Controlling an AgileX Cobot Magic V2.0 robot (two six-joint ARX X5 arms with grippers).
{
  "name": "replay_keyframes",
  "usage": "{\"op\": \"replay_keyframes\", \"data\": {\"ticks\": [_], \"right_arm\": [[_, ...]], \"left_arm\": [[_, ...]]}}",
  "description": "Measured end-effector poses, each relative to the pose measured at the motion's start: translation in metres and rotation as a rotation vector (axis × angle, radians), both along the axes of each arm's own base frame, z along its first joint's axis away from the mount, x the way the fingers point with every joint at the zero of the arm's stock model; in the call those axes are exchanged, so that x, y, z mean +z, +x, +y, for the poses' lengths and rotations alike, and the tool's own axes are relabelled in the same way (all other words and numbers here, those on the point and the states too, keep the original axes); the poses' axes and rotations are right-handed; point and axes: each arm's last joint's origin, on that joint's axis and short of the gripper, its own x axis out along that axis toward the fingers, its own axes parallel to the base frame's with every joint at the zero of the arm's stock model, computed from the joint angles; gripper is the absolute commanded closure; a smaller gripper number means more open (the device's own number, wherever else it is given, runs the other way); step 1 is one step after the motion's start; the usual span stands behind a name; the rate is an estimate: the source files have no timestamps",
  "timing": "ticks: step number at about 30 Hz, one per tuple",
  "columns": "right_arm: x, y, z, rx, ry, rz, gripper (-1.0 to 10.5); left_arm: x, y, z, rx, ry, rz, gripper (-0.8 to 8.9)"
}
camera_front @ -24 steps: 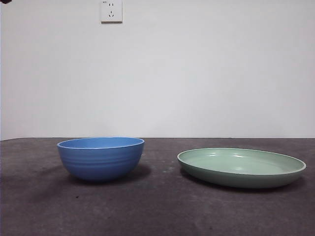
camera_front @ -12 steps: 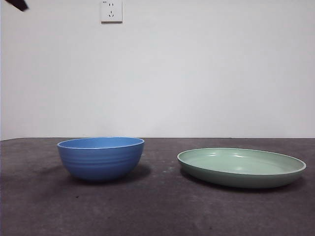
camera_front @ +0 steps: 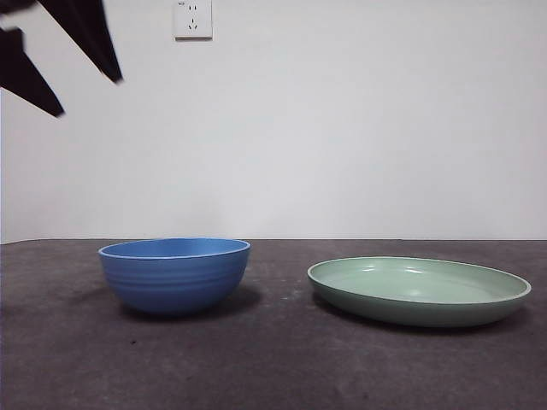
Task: Pick up the blue bowl, put it on the green plate, put it on desk
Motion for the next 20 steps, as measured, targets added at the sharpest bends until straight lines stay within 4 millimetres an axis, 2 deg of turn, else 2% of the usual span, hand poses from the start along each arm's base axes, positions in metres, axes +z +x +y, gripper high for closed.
{"op": "replay_keyframes", "data": {"ticks": [5, 10, 20], "right_arm": [[0.0, 0.0, 0.0, 0.0, 0.0, 0.0, 5.8], [0.0, 0.0, 0.0, 0.0, 0.0, -0.002, 5.8], [0.0, 0.0, 0.0, 0.0, 0.0, -0.003, 5.8]], "left_arm": [[-0.016, 0.032, -0.014, 0.018, 0.077, 0.05, 4.09], [-0.047, 0.056, -0.023, 0.016, 0.124, 0.136, 4.09], [-0.091, 0.084, -0.033, 0.013, 0.155, 0.214, 4.12]]}}
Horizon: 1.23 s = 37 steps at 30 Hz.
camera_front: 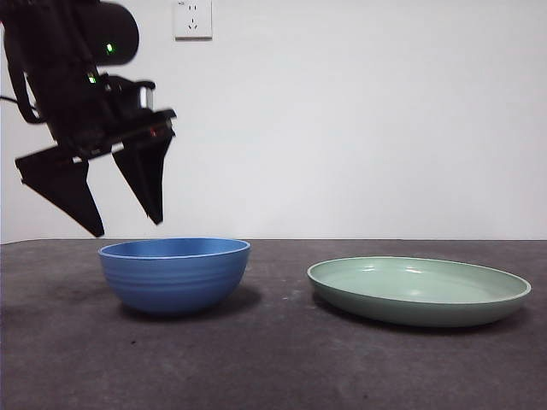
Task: Pick up the blue bowl, put it on the green plate, put it on desk
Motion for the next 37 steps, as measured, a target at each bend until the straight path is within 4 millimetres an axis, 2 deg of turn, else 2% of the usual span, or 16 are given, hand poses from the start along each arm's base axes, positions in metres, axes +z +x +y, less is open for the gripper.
{"op": "replay_keyframes", "data": {"ticks": [3, 6, 10, 13, 19, 26, 37], "right_arm": [[0.0, 0.0, 0.0, 0.0, 0.0, -0.001, 5.8], [0.0, 0.0, 0.0, 0.0, 0.0, -0.002, 5.8], [0.0, 0.0, 0.0, 0.0, 0.0, -0.002, 5.8], [0.0, 0.0, 0.0, 0.0, 0.0, -0.002, 5.8], [0.0, 0.0, 0.0, 0.0, 0.0, -0.002, 5.8], [0.0, 0.0, 0.0, 0.0, 0.0, -0.002, 5.8], [0.0, 0.0, 0.0, 0.0, 0.0, -0.003, 5.8]], "left_arm": [[-0.011, 0.004, -0.002, 0.001, 0.011, 0.027, 4.2], [-0.018, 0.007, -0.003, 0.001, 0.019, 0.047, 4.98], [-0.018, 0.008, -0.004, -0.002, 0.013, 0.031, 5.56], [-0.018, 0.008, -0.004, -0.002, 0.014, 0.033, 6.35], [-0.019, 0.007, -0.004, -0.002, 0.02, 0.05, 6.44], [-0.023, 0.008, -0.003, 0.006, 0.044, 0.055, 8.05], [-0.022, 0.01, -0.004, 0.025, 0.033, 0.037, 8.04]]}}
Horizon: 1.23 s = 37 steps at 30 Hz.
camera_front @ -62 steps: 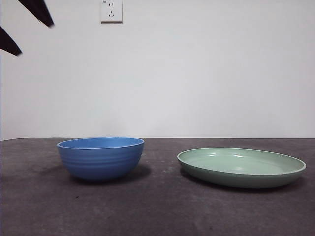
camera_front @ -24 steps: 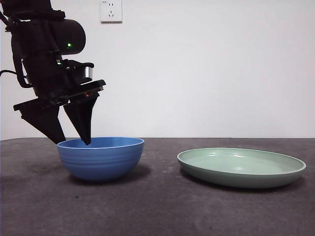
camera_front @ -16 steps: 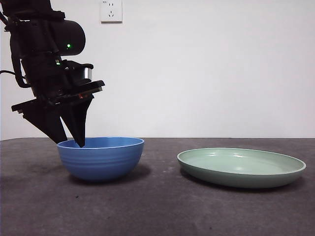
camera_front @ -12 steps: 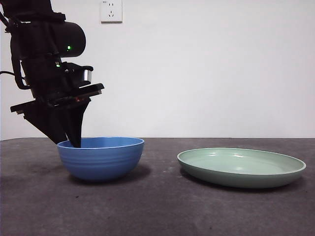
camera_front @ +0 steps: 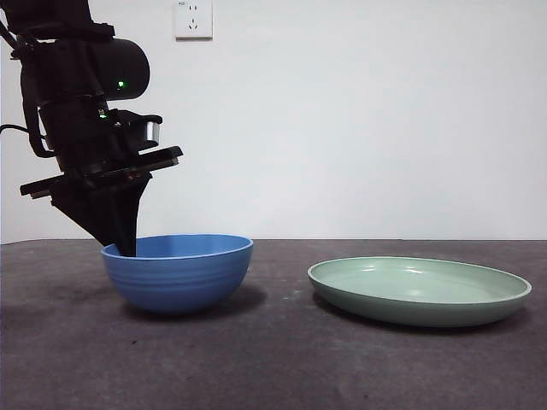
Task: Pick up the blue bowl, put it on the green plate, put it on desk
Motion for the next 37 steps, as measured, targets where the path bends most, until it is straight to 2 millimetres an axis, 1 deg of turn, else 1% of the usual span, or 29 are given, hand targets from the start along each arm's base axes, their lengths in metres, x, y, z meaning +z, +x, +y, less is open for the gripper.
{"op": "replay_keyframes", "data": {"ticks": [2, 4, 8, 10, 12, 16, 19, 21, 23, 32, 37], "right_arm": [[0.0, 0.0, 0.0, 0.0, 0.0, 0.0, 5.8], [0.0, 0.0, 0.0, 0.0, 0.0, -0.005, 5.8], [0.001, 0.001, 0.0, 0.0, 0.001, -0.009, 5.8], [0.001, 0.001, 0.0, 0.0, 0.001, -0.009, 5.8], [0.001, 0.001, 0.0, 0.0, 0.001, -0.009, 5.8], [0.001, 0.001, 0.0, -0.005, 0.004, -0.005, 5.8], [0.001, 0.001, 0.0, -0.007, 0.006, -0.004, 5.8], [0.001, 0.001, 0.0, -0.007, 0.006, -0.003, 5.8], [0.001, 0.001, 0.0, -0.007, 0.006, -0.004, 5.8], [0.001, 0.001, 0.0, -0.008, 0.006, -0.003, 5.8], [0.001, 0.0, 0.0, -0.013, 0.01, 0.0, 5.8]], "left_arm": [[0.004, -0.001, -0.001, 0.004, -0.008, -0.004, 8.04], [0.015, -0.002, -0.004, 0.004, -0.029, -0.022, 8.04], [0.052, -0.006, -0.019, -0.037, -0.121, -0.109, 8.04], [0.071, -0.008, -0.031, -0.068, -0.152, -0.156, 8.04], [0.08, -0.01, -0.043, -0.096, -0.173, -0.186, 8.04], [0.085, -0.018, -0.065, -0.142, -0.21, -0.218, 8.04], [0.089, -0.019, -0.081, -0.169, -0.237, -0.239, 8.04], [0.089, -0.017, -0.09, -0.178, -0.247, -0.237, 8.04], [0.085, -0.013, -0.1, -0.186, -0.246, -0.225, 8.04], [0.049, 0.012, -0.155, -0.239, -0.214, -0.136, 8.04], [0.032, 0.024, -0.176, -0.253, -0.19, -0.107, 8.04]]}}
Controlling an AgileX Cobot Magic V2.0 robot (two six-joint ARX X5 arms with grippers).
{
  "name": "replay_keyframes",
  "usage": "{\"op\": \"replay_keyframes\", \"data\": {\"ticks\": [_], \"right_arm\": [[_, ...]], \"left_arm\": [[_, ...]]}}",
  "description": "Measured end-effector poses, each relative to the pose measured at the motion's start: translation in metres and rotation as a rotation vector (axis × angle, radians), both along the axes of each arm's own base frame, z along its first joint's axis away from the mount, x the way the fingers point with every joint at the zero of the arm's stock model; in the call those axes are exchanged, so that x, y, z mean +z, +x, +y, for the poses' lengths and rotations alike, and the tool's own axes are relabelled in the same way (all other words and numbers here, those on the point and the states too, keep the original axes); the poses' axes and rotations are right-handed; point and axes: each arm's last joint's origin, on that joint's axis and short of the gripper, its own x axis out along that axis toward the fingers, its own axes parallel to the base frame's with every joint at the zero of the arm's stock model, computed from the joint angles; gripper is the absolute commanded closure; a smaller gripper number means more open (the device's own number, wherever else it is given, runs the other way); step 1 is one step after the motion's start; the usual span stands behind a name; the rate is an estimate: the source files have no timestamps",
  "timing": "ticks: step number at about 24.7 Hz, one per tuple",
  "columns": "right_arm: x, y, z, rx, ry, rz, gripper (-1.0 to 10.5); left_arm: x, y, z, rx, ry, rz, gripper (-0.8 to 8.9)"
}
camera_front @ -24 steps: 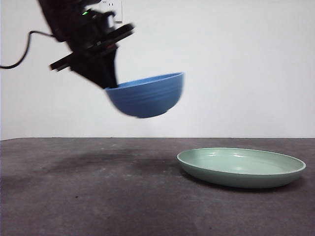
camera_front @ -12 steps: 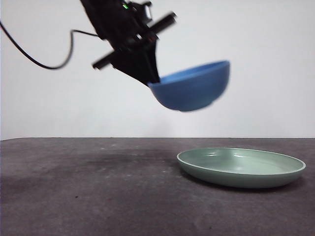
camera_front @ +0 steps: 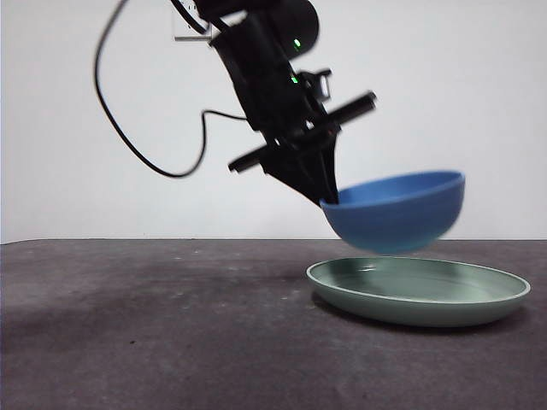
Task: Pick up the blue bowl, put it on the green plate, put it on desk
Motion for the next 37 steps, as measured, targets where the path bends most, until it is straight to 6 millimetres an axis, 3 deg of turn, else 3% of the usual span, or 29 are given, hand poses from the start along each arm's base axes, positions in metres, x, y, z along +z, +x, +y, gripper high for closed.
{"op": "replay_keyframes", "data": {"ticks": [10, 14, 19, 26, 28, 30, 34, 37], "right_arm": [[0.0, 0.0, 0.0, 0.0, 0.0, -0.001, 5.8], [0.0, 0.0, 0.0, 0.0, 0.0, -0.003, 5.8], [0.0, 0.0, 0.0, -0.001, 0.0, -0.003, 5.8], [0.0, 0.0, 0.0, -0.001, 0.0, -0.003, 5.8], [0.0, 0.0, 0.0, -0.001, 0.001, -0.003, 5.8], [0.001, 0.001, 0.0, -0.001, 0.001, -0.009, 5.8], [0.001, 0.001, 0.0, -0.003, 0.002, -0.009, 5.8], [0.001, 0.001, 0.0, -0.004, 0.004, -0.007, 5.8]], "left_arm": [[-0.033, 0.005, -0.018, -0.013, 0.071, 0.052, 8.04], [-0.033, 0.005, -0.019, -0.018, 0.085, 0.044, 8.0], [-0.033, 0.004, -0.019, -0.024, 0.089, 0.044, 5.93], [-0.021, 0.003, -0.018, -0.029, 0.077, 0.025, 5.93], [0.001, 0.0, -0.011, -0.023, 0.047, -0.01, 5.93], [0.043, -0.006, 0.004, -0.007, -0.013, -0.085, 5.94], [0.136, -0.034, 0.052, 0.026, -0.141, -0.275, 5.94], [0.183, -0.06, 0.09, 0.049, -0.19, -0.382, 5.96]]}}
